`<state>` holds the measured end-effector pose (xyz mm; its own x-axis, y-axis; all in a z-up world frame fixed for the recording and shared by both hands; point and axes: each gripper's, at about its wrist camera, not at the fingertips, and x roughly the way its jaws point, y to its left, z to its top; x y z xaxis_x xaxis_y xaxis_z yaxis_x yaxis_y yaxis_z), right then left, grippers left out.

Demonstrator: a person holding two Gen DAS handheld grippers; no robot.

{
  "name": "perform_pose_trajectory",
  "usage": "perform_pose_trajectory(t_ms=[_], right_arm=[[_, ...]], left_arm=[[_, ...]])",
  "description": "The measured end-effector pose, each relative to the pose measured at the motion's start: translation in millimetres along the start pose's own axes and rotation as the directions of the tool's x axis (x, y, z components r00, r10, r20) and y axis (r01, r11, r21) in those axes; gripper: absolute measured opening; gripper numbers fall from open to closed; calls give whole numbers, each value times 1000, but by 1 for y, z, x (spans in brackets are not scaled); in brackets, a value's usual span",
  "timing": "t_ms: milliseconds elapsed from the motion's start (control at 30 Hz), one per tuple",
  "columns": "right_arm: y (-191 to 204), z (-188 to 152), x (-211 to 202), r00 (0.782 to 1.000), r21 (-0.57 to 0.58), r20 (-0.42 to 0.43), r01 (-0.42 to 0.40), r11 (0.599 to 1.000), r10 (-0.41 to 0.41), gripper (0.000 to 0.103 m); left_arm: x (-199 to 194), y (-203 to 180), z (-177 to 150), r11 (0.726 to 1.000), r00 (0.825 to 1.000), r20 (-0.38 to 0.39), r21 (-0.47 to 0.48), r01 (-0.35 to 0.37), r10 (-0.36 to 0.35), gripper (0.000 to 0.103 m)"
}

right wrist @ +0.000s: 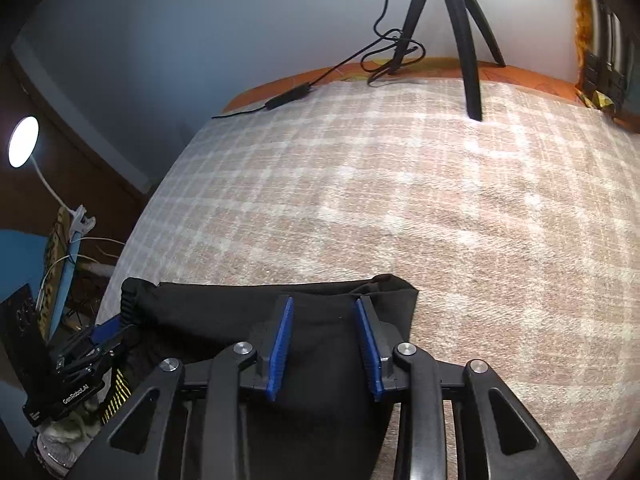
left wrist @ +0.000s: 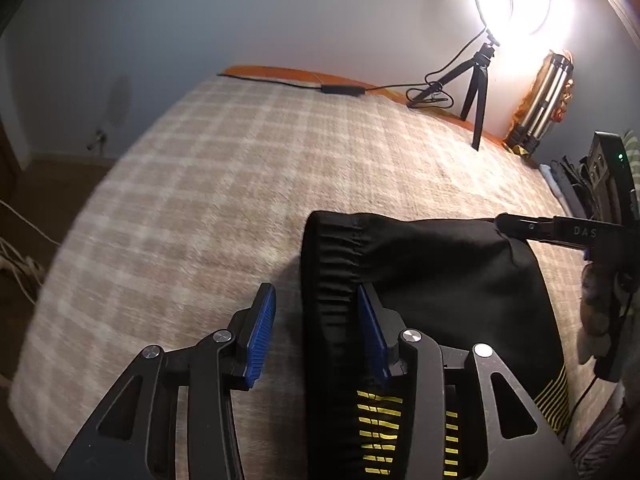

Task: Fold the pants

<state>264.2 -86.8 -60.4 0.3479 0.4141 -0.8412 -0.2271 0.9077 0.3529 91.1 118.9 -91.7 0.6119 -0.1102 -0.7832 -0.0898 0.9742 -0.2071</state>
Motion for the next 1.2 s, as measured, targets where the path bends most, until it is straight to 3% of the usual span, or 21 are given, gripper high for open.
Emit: perform_pose_trajectory(t_ms=[67, 133, 200, 267, 333, 467, 600, 733, 900, 1000, 1067, 1200], right_arm=[[-2, 1, -7, 1000, 10, 7, 8, 1000, -8, 35], [-6, -2, -19, 1000, 25, 16, 2, 1000, -2, 42], [-12, -7, -34, 999, 21, 23, -23, 1000, 23, 66], [-14, -16, -49, 998, -2, 25, -60, 998, 60, 76], [-18, -26, -58, 994, -10, 12, -105, 994, 105, 82], [-36, -48, -61, 976, 65, -26, -216, 974, 218, 83], [-48, -62, -51, 956, 140, -46, -279, 950, 288, 81], [-43, -66, -46, 945, 108, -85, -306, 946, 315, 80], [-40, -69, -34, 935, 100, -119, -322, 941, 333, 76], [-42, -67, -31, 922, 121, -106, -360, 925, 372, 75], [-44, -67, -26, 909, 136, -96, -391, 910, 404, 75], [-48, -68, -21, 886, 156, -82, -441, 884, 457, 65]], left_arm=[[-1, 8, 1, 999, 1000, -9, -46, 4, -4, 55], [-7, 14, 3, 996, 1000, -9, -85, 18, -19, 54], [-15, 22, 6, 991, 998, -9, -117, 57, -58, 56], [-24, 29, 8, 984, 992, -32, -136, 117, -122, 69], [-24, 32, 10, 977, 985, -62, -151, 152, -163, 71], [-11, 45, 9, 938, 948, -141, -241, 247, -286, 71], [7, 45, 3, 912, 913, -201, -289, 292, -356, 71], [16, 39, 1, 907, 891, -242, -280, 314, -383, 71], [17, 38, 3, 907, 890, -240, -269, 323, -388, 71], [20, 41, 4, 889, 879, -224, -292, 352, -422, 71], [24, 44, 6, 867, 862, -215, -320, 382, -459, 71], [30, 35, 10, 856, 843, -222, -305, 417, -489, 71]])
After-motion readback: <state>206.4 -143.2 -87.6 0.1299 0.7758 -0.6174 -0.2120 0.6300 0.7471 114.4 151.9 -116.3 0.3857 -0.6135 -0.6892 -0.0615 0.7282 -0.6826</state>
